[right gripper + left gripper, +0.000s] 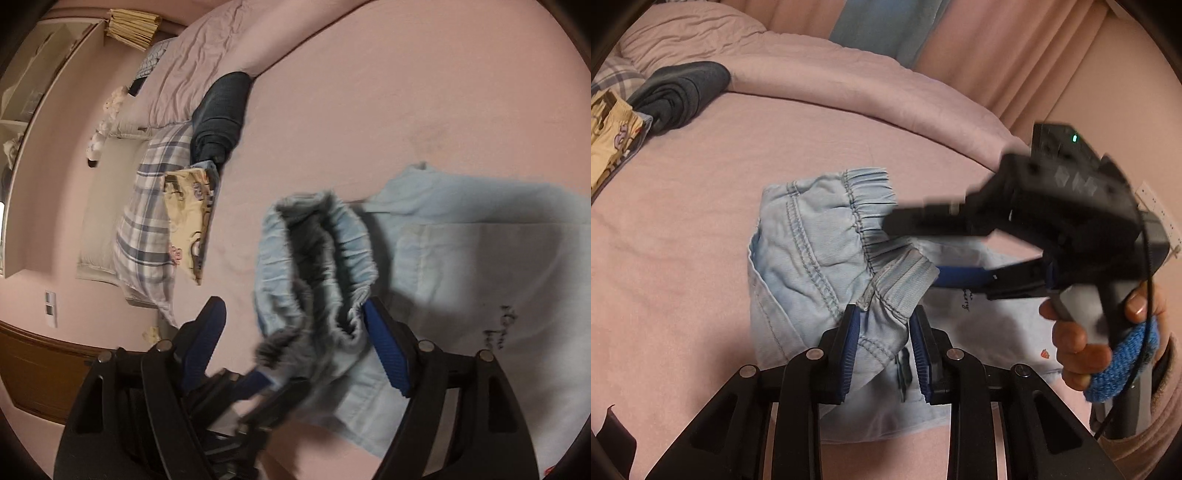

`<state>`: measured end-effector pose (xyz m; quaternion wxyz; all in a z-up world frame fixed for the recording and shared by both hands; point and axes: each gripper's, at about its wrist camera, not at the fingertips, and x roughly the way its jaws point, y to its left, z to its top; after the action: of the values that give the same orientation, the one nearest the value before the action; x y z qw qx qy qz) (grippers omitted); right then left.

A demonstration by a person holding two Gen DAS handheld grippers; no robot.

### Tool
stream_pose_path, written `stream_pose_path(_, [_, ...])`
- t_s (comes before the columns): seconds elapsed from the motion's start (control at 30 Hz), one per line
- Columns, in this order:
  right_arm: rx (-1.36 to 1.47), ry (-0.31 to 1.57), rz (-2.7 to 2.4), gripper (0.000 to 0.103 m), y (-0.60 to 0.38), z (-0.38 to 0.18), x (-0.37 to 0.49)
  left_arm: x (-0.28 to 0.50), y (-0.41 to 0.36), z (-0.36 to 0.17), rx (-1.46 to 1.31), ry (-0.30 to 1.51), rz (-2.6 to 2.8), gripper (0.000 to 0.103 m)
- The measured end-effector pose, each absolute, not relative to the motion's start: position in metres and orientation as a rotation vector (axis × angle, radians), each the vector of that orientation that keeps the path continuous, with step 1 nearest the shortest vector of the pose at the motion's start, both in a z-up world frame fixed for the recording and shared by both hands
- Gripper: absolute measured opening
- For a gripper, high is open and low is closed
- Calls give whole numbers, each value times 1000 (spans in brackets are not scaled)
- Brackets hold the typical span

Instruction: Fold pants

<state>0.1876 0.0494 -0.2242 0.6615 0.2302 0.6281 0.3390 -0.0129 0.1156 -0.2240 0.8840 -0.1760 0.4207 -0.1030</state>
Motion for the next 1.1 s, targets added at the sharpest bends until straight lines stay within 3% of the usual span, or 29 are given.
stream_pose_path(0.13, [523,1463,744,76,39,-237,188,-11,117,-227,-368,883,-219,29])
stream_pose_path(0.33, [528,1395,885,30,55,-226,182,-12,125,-223,-384,875,-199,29])
stream_pose_path(0.43, [421,1346,890,20,65,-213,178,-16,129,-218,-409,863,-203,29])
stream_pose_path(0.7, [424,1222,934,18,59,-179,163,-34,114,-184,-358,786,-259,29])
stream_pose_path(1.1, [565,1084,903,18,-32,-144,149,-32,45,-150,-243,758,-420,29])
